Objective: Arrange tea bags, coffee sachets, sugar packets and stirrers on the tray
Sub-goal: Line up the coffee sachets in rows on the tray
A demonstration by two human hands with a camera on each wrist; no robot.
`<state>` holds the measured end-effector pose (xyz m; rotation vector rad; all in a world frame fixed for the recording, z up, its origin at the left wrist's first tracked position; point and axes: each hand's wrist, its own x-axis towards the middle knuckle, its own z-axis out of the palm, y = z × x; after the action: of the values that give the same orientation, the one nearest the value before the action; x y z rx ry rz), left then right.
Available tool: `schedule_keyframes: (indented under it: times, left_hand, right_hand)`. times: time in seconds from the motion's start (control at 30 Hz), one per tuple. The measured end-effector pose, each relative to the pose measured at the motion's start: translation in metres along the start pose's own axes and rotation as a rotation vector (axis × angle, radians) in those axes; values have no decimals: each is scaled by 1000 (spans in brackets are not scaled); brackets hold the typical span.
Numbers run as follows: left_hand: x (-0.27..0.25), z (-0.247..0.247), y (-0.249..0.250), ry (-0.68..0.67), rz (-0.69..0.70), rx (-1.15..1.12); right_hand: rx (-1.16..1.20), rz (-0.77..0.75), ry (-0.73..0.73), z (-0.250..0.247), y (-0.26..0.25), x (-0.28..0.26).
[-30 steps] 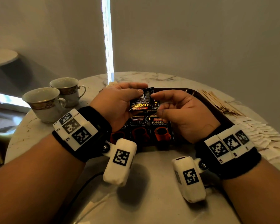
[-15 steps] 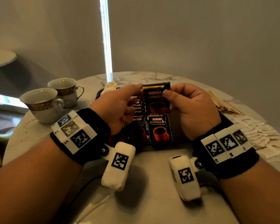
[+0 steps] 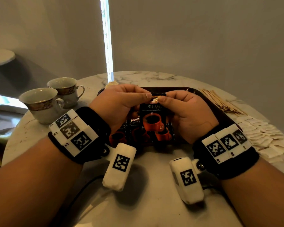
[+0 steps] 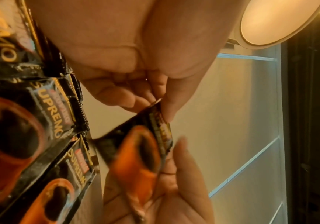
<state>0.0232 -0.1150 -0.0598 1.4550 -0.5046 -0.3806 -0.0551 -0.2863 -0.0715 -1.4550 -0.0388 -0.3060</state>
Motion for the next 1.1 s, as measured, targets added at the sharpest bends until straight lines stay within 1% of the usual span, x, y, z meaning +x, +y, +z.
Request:
schedule_keyframes:
  times: [0.1, 0.2, 0.27, 0.43, 0.57, 0.67, 0.77, 0.9, 1.0, 1.1]
  left_hand:
    - [-1, 3, 0, -17, 12, 36]
    - [1, 3, -2, -40, 9, 10]
    - [0, 3, -2, -26, 17, -8]
    - [1, 2, -2, 2, 19, -24]
    - [0, 3, -1, 3, -4, 30]
    - [-1, 4, -1, -7, -29, 40]
    - [-2, 3, 0, 19, -38, 71]
    - [0, 0, 0, 39, -31, 128]
    - [2, -2, -3, 0, -37, 139]
    - [1, -2, -3, -45, -44, 133]
  right_hand:
    - [-50, -1, 43, -2, 2, 2]
    - [-103, -27, 51, -3, 3, 4]
    - [-124, -35, 57, -2, 5, 5]
    - [-91, -24, 43, -1, 6, 4]
    - [-106, -28, 98, 0, 5, 5]
    - [-116, -42, 110, 0, 5, 7]
    - [-105, -47, 89, 0, 7, 9]
    - [-58, -13, 52, -1, 7, 7]
    - [-64, -8, 37, -4, 9, 8]
    - [-149, -63, 72, -4, 12, 12]
